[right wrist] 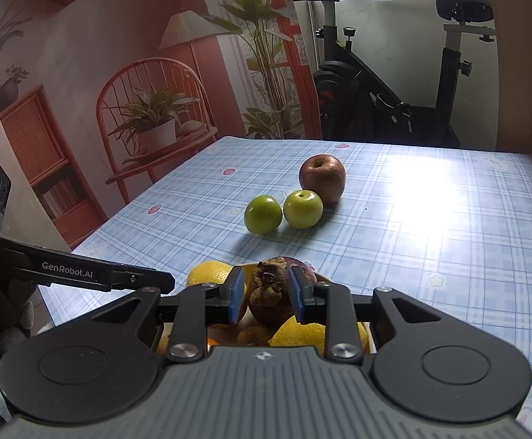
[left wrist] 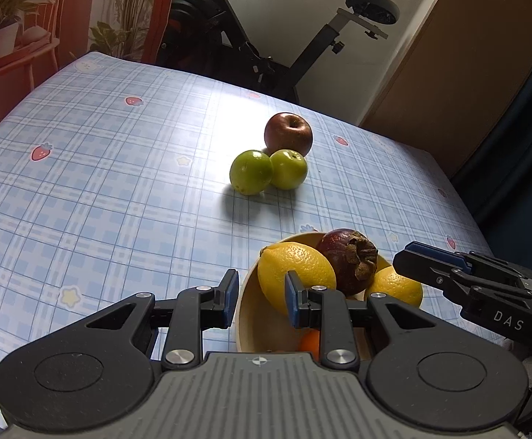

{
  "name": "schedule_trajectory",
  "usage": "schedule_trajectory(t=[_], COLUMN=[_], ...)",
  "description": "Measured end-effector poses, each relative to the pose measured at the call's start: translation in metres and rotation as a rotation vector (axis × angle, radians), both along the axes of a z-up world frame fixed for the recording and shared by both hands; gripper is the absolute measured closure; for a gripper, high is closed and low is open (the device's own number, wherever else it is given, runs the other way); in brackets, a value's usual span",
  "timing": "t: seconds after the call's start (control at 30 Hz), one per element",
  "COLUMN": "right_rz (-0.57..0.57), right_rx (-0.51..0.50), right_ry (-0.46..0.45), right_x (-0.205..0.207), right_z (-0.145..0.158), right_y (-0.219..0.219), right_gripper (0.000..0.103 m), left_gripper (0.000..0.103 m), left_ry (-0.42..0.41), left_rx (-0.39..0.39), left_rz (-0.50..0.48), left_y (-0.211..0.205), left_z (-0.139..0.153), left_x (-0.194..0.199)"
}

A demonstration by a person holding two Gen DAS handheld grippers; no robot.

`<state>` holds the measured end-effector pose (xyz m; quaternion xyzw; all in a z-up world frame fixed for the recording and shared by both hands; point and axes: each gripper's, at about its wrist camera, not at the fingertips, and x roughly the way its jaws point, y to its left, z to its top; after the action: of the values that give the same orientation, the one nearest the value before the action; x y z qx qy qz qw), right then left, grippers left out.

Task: Organize fruits
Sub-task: 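Move the right tool to a green apple while the left tool approaches the other green apple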

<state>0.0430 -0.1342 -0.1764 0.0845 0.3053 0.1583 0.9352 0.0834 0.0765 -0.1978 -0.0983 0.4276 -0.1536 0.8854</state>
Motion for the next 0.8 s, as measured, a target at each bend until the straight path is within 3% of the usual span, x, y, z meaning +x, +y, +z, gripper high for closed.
schedule_trajectory(t=[0.5, 0.8], right_rz=[0.009, 0.048], right_rx=[-0.034, -0.056], right_ry=[-0.010, 0.036], right_x=[0.046, 0.099], right_z=[0.014, 0.003], right_y=[-0.019, -0.021], right_gripper=[0.074, 0.074], left_gripper=[0.074, 0.074], left_ry=[-0.086, -0.108], left_rx=[0.037, 0.103], left_rz=[0.003, -0.014], left_y=[0.002, -0.003], left_z=[0.039, 0.035], left_x=[0.047, 0.082])
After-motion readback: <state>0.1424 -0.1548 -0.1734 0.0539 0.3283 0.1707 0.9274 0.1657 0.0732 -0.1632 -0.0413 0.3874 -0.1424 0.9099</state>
